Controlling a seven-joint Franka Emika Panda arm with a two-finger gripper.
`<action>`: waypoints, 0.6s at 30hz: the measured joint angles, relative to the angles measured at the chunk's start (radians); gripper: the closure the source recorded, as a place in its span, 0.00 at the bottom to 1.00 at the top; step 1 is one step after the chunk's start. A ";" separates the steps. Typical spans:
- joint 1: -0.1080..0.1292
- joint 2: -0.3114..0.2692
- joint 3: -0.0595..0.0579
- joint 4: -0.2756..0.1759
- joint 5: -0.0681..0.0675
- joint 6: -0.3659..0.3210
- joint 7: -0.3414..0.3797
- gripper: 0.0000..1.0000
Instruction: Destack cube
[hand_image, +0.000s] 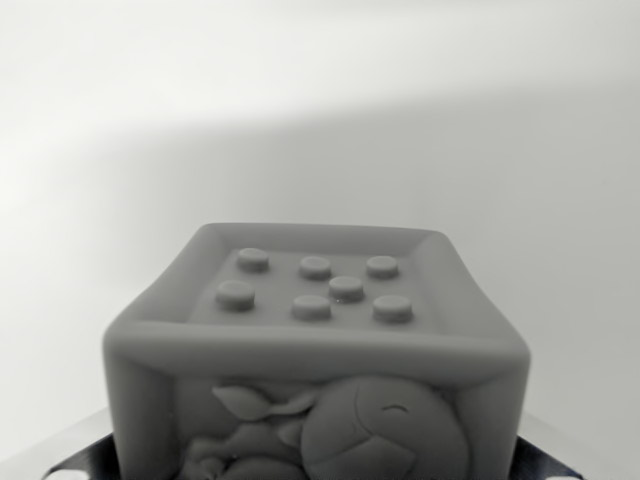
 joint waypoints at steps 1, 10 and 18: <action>-0.001 0.004 0.001 0.001 0.000 0.003 0.000 1.00; -0.005 0.035 0.005 0.012 0.000 0.023 0.000 1.00; -0.006 0.053 0.008 0.020 0.001 0.033 0.000 1.00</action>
